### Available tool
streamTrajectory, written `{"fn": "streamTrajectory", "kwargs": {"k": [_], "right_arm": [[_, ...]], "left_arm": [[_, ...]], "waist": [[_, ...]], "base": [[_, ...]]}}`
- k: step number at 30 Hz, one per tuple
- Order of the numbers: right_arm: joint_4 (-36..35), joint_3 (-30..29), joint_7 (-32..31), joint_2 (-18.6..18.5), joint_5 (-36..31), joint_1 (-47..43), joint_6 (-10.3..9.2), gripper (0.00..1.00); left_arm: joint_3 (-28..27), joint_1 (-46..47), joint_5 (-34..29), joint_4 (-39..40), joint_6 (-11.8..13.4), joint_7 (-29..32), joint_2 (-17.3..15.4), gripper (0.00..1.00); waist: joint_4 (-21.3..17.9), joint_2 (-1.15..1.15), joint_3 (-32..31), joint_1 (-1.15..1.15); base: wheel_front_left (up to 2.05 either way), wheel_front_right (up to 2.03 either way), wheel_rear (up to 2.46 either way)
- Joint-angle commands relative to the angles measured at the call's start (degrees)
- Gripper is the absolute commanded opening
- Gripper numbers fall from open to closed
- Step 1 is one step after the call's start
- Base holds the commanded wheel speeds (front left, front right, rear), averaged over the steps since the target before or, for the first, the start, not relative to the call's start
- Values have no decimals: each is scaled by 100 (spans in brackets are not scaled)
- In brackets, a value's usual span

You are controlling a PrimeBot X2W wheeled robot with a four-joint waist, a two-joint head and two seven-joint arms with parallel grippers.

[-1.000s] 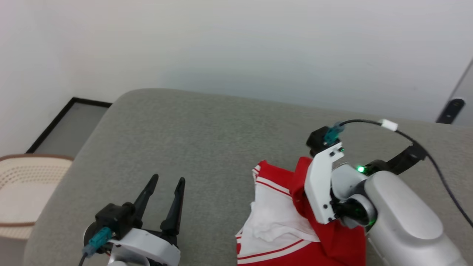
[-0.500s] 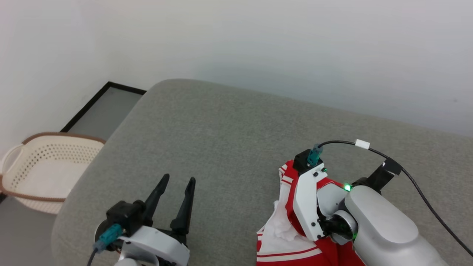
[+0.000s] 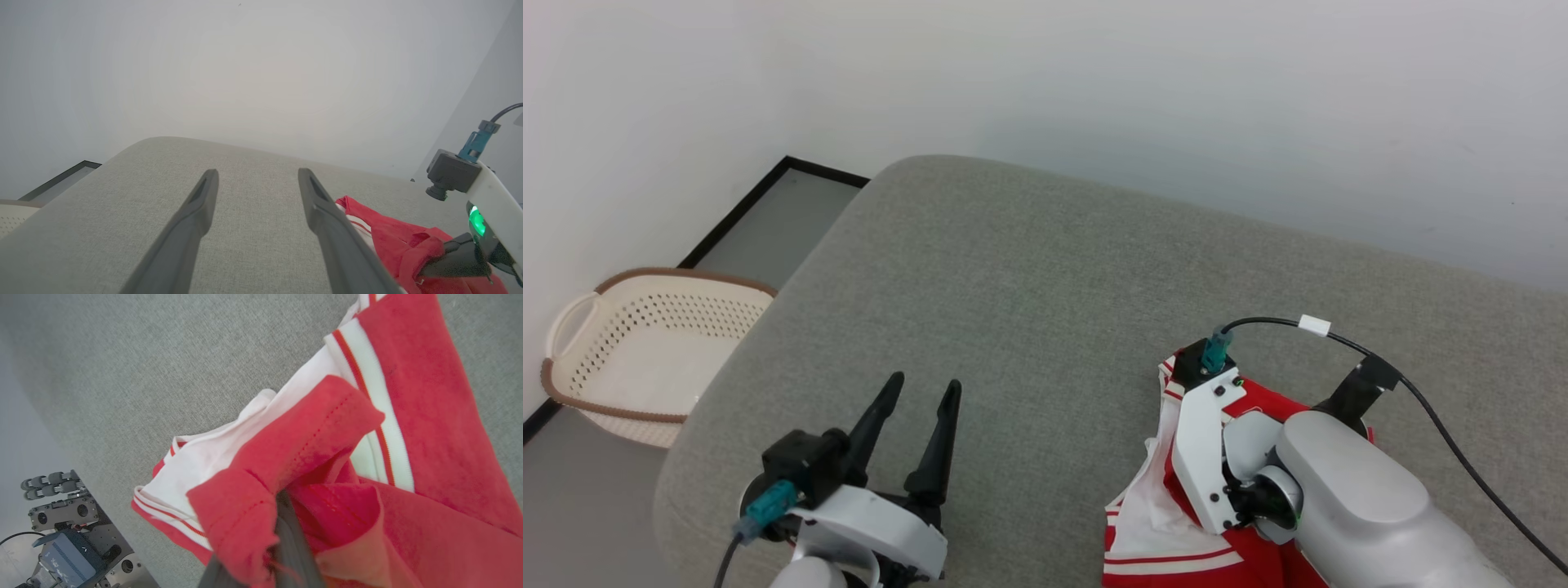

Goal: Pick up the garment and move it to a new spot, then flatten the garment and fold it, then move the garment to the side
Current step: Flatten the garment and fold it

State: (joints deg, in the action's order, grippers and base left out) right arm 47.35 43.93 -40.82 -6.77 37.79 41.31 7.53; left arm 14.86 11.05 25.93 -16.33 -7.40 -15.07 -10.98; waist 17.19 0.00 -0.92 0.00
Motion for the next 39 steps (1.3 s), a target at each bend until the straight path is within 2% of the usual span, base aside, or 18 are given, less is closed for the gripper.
{"fn": "streamTrajectory", "kwargs": {"k": [1, 4, 5, 6, 16, 25, 31, 39], "right_arm": [[73, 67, 34, 41, 36, 70, -10, 20], [238, 187, 74, 75, 90, 142, -10, 48], [286, 197, 125, 89, 126, 177, -10, 76], [332, 218, 149, 105, 143, 203, -10, 98], [631, 426, 205, 245, 426, 378, -10, 100], [270, 584, 337, 231, 859, 588, -10, 100], [-395, 693, 698, -62, 1149, 593, -10, 100], [-1359, 660, 1686, -771, 1431, 222, -10, 100]], "left_arm": [[11, 52, 41, -21, -12, -9, -5, 100], [22, 64, 72, -50, -12, -9, -19, 100], [29, 70, 77, -54, -12, -9, -24, 100], [34, 76, 80, -61, -12, -9, -29, 100], [-3, -9, 144, -121, -12, -9, -104, 100], [-148, -165, 133, -63, -12, -9, -228, 100], [-403, -330, 22, 84, -6, -9, -265, 100], [-887, -703, -172, 415, 101, -9, -177, 100]], "waist": [[7, 0, -2, 0], [18, 0, -18, 0], [21, 0, -22, 0], [26, 0, -28, 0], [0, 0, -187, 0], [-175, 0, -337, 0], [-432, 0, -398, 0], [-938, 0, -426, 0]], "base": [[0, 0, 0], [0, 0, 0], [0, 0, 0], [0, 0, 0], [0, 0, 0], [0, 0, 0], [0, 0, 0], [0, 0, 0]]}}
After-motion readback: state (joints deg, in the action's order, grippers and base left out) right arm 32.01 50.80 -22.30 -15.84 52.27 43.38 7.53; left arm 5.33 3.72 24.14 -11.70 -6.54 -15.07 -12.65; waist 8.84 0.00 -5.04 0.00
